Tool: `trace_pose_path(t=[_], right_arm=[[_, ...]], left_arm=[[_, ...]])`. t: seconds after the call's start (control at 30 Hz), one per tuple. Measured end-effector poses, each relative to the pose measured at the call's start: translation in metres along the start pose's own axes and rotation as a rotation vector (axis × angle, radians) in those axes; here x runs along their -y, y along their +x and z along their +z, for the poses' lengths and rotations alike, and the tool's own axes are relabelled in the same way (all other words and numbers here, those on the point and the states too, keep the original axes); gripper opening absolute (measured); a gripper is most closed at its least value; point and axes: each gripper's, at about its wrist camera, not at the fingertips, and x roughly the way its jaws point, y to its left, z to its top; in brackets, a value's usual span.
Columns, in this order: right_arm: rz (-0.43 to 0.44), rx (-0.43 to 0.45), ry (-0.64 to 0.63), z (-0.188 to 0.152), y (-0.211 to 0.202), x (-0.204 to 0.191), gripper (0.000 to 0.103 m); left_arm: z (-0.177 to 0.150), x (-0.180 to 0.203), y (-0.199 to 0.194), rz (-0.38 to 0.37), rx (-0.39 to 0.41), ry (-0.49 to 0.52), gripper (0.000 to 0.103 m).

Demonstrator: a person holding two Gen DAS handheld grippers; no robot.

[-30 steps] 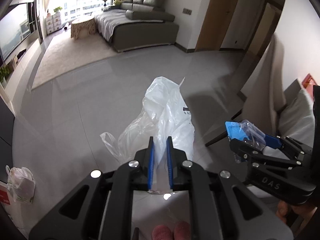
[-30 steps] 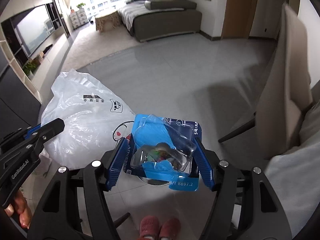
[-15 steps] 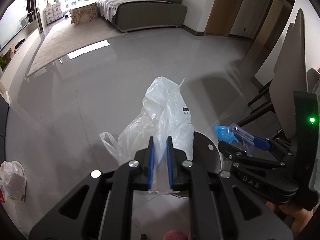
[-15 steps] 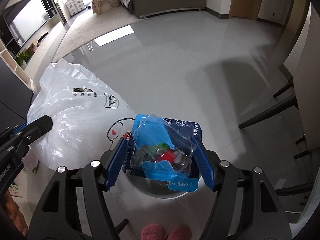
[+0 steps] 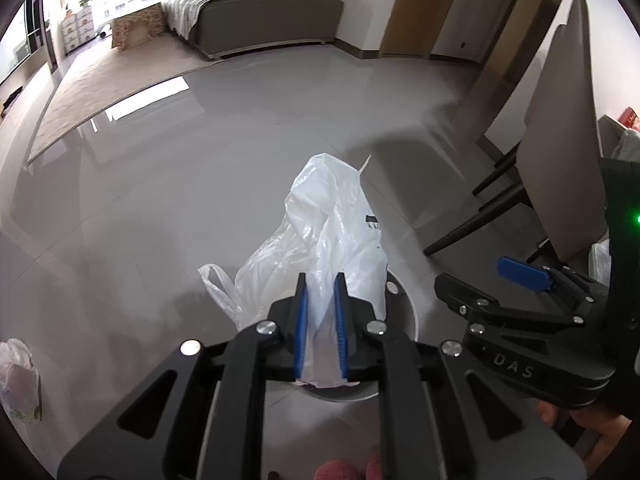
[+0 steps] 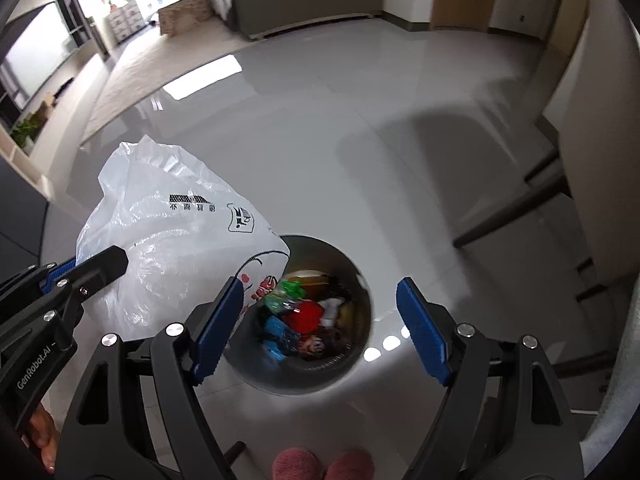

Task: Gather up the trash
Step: 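Open the right tool dropping the blue packet while the left tool drops the white bag, then move both open tools back over the table toward the black tassel bundle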

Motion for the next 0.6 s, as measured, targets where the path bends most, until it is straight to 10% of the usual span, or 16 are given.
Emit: trace_pose_path(t=[0.13, 0.6], right_arm=[[-0.030, -0.018, 0.028, -0.006, 0.003, 0.016, 0.076], [-0.007, 0.003, 0.049, 0.003, -0.049, 0.020, 0.076]], left_arm=[[-0.006, 0.013, 0.011, -0.053, -0.008, 0.005, 0.063], [0.006, 0.019, -0.038, 0.006, -0.033, 0.048, 0.067]])
